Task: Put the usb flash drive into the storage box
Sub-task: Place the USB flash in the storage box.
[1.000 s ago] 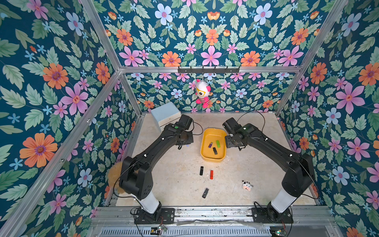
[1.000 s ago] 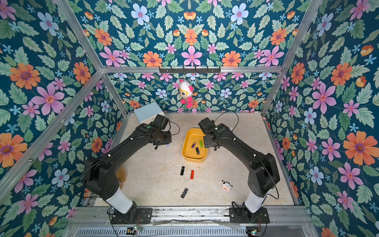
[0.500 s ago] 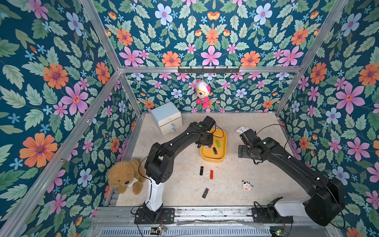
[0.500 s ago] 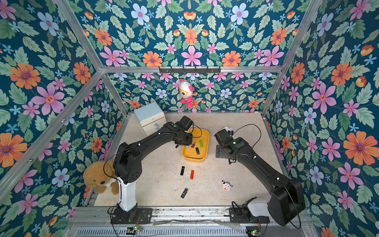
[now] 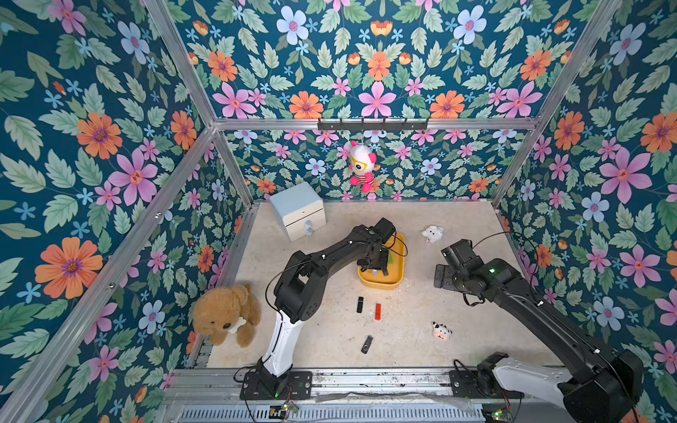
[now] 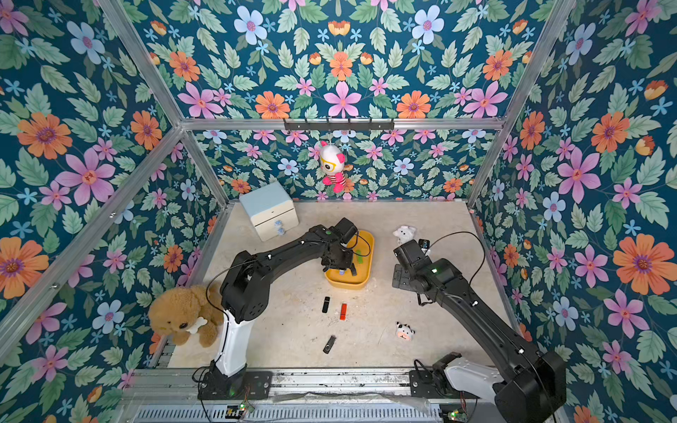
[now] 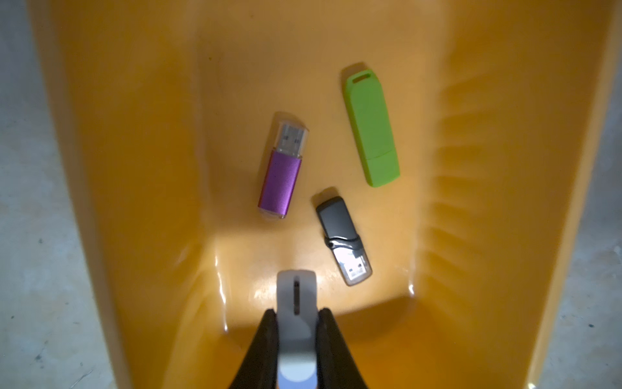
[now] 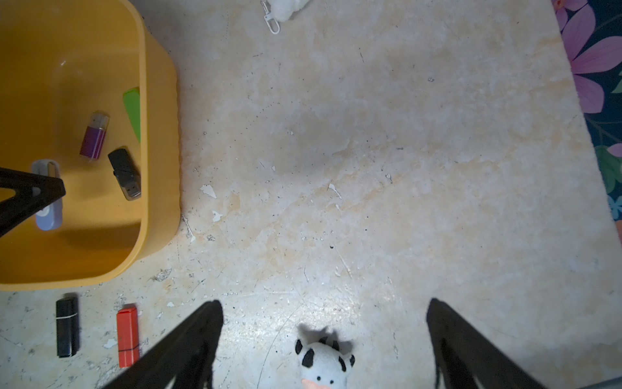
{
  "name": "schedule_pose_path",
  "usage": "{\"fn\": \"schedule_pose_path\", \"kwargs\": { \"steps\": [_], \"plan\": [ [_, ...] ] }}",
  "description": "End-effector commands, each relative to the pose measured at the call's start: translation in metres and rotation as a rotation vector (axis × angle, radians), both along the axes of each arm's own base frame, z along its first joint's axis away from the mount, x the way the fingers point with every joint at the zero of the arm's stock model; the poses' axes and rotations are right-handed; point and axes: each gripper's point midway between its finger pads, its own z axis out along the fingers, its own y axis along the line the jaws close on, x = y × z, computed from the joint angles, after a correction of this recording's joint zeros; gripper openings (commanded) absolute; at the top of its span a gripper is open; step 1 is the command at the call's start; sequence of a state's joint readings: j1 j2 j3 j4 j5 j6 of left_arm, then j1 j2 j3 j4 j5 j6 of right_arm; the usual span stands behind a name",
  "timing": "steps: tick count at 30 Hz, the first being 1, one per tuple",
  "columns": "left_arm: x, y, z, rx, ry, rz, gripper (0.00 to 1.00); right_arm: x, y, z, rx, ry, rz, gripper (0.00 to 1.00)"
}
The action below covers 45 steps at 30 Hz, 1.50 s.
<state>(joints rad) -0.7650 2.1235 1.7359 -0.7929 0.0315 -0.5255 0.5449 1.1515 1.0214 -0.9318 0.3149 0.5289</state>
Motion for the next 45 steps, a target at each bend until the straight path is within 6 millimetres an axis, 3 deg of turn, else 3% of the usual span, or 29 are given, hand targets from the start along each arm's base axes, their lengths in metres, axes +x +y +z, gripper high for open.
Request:
{"fn": "schedule_pose_path", "kwargs": {
  "steps": [1, 19, 27, 33, 41, 45],
  "plan": [
    [-0.004, 0.003, -0.007, 0.027, 0.021, 0.004, 0.00, -0.005, -0.005, -0.001, -0.012, 0.007, -0.017, 0.98],
    [-0.013, -0.003, -0.038, 0.087, 0.071, -0.026, 0.00, -0.006, -0.007, -0.007, -0.023, 0.024, -0.011, 0.99],
    [-0.010, -0.003, -0.038, 0.095, 0.059, -0.019, 0.01, -0.007, -0.006, -0.009, -0.018, 0.024, -0.009, 0.99],
    [-0.014, 0.002, -0.038, 0.117, 0.076, -0.019, 0.23, -0.008, -0.006, -0.008, -0.017, 0.024, -0.009, 0.99],
    [-0.010, -0.003, -0.029, 0.098, 0.062, -0.023, 0.37, -0.008, -0.006, -0.008, -0.019, 0.026, -0.005, 0.99],
    [-0.009, -0.003, -0.029, 0.098, 0.057, -0.023, 0.40, -0.007, -0.005, -0.011, -0.022, 0.040, -0.003, 0.99]
  ]
}}
